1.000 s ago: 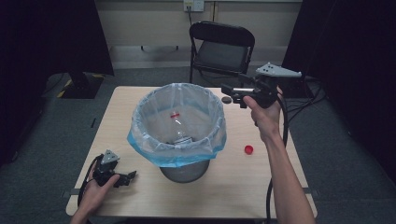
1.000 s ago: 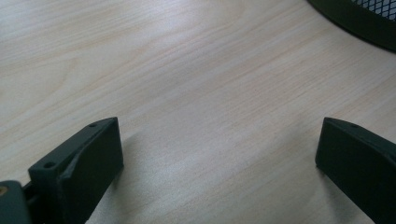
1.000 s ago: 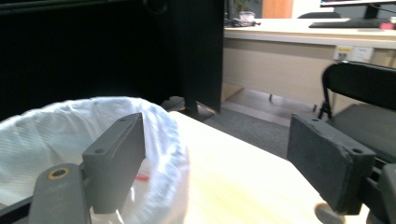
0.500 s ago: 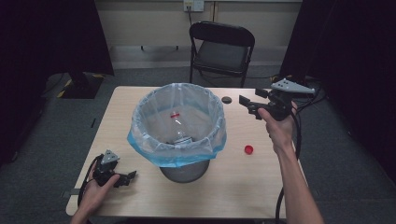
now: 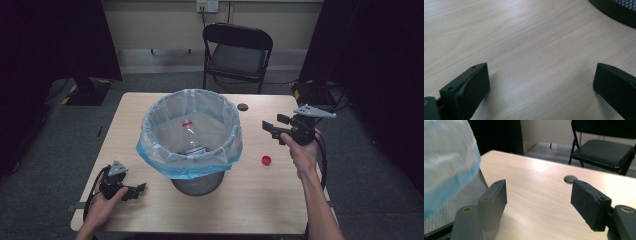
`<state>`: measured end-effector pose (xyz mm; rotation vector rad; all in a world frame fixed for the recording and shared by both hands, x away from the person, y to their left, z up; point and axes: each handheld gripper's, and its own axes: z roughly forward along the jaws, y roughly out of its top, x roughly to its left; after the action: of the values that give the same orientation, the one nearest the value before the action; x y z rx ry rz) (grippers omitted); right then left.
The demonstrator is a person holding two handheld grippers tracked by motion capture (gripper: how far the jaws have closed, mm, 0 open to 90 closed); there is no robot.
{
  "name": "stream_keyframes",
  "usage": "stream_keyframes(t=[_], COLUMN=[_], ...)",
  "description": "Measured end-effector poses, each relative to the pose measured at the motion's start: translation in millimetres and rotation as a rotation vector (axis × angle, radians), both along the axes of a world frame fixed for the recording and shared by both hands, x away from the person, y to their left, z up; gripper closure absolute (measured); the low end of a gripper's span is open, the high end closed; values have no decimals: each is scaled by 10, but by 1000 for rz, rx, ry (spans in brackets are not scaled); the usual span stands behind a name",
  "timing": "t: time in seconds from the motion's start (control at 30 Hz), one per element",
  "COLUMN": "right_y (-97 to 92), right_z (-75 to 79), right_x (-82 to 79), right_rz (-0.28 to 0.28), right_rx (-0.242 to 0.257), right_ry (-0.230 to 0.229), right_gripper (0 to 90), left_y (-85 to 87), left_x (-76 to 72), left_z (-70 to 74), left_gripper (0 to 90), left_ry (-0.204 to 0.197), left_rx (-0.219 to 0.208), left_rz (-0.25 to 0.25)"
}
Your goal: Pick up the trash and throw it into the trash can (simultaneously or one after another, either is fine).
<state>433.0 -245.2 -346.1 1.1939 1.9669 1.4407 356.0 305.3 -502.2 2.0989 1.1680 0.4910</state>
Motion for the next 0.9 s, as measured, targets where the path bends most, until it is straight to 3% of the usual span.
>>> stream_keyframes(t=[0.2, 0.33, 0.63, 0.73, 0.77, 0.9], right_y=[-15, -61, -153, -155, -157, -140], right_z=[-214, -456, -903, -971, -1025, -1123], right_x=[-6, -35, -60, -51, -29, -10], right_rz=[-4, -15, -43, -49, -60, -59], right_rx=[-38, -72, -105, -108, -115, -118], right_ry=[47, 92, 181, 203, 226, 243], right_gripper=[255, 257, 284, 281, 300, 364], left_y=[0, 0, 0, 1, 1, 1], left_x=[0, 0, 0, 0, 0, 0], left_z=[0, 0, 0, 0, 0, 0], left_gripper=[3, 3, 3, 3, 3, 3], left_ry=[0, 0, 0, 0, 0, 0], left_rx=[0, 0, 1, 1, 1, 1], left_rz=[0, 0, -1, -1, -1, -1])
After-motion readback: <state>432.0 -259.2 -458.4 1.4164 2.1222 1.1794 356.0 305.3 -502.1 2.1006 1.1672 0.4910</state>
